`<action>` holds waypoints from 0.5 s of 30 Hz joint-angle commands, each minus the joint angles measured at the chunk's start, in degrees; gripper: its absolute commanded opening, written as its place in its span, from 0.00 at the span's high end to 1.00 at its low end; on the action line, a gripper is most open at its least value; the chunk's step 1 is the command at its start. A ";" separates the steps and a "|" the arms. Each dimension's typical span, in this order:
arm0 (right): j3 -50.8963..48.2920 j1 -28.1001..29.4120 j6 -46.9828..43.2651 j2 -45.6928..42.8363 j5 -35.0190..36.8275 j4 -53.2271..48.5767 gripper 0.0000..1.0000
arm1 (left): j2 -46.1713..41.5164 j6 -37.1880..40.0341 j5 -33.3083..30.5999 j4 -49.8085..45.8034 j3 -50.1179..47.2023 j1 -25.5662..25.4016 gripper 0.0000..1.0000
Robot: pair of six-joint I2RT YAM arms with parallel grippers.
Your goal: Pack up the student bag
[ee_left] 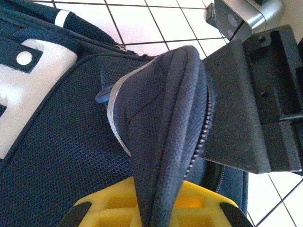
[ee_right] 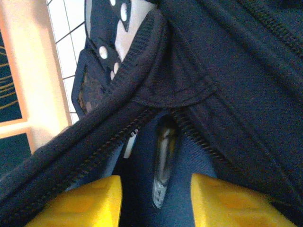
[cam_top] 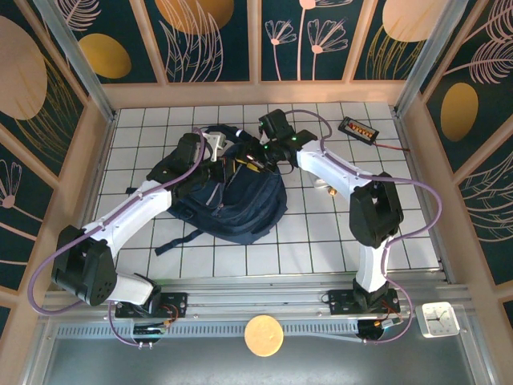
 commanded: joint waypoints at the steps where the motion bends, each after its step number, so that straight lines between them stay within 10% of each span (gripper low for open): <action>1: -1.96 -0.30 -0.07 -3.13 -2.12 3.58 0.45 | -2.37 -0.38 1.74 8.93 1.83 -0.14 1.00; 9: -8.84 -4.33 -3.00 -15.21 2.50 -0.54 0.45 | -0.80 -0.41 3.52 9.25 1.30 -0.11 1.00; 11: -12.26 -4.85 -3.83 -18.86 3.59 -2.18 0.46 | -1.26 -0.73 4.03 8.80 0.68 -0.16 0.70; 15: -19.01 -4.85 -5.26 -24.20 4.68 -4.87 0.44 | -5.93 -2.47 3.15 7.04 -2.32 -0.09 0.48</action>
